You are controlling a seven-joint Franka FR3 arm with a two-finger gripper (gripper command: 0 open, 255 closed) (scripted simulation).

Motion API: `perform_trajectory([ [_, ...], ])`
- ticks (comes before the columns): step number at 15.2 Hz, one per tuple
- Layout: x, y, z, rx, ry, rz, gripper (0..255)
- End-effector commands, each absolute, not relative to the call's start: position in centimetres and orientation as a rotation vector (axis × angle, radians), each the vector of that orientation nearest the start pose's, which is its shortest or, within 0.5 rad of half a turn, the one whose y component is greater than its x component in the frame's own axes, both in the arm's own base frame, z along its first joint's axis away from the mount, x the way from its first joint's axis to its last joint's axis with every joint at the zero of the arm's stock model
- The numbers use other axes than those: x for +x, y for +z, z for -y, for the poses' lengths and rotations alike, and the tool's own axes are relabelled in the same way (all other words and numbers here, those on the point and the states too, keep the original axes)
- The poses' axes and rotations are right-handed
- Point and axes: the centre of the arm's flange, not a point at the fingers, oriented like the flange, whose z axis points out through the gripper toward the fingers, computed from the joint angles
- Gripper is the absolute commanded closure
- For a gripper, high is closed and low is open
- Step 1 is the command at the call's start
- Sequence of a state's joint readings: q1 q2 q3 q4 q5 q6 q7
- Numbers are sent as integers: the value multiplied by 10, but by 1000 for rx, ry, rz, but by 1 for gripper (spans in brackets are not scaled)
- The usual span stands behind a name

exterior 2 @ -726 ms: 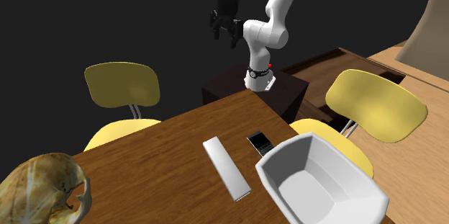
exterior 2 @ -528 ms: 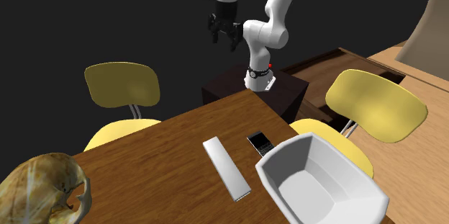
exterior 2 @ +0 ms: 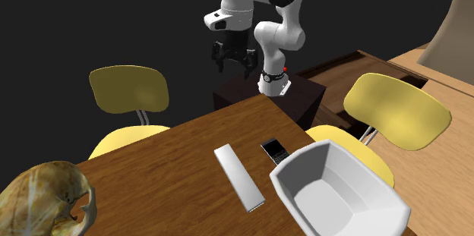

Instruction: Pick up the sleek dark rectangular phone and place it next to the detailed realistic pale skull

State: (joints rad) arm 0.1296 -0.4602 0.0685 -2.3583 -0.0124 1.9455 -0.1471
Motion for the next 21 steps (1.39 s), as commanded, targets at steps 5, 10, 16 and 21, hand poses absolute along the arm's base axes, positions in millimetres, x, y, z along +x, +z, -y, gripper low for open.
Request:
perform_trajectory([
  [5, 444, 467, -140, -3013, -83, 1012, 0],
  [10, 461, 435, -193, -2861, -88, 1378, 0],
  [16, 463, 396, -260, -2619, -91, 1787, 0],
  [21, 454, 365, -302, -2430, -91, 2032, 0],
])
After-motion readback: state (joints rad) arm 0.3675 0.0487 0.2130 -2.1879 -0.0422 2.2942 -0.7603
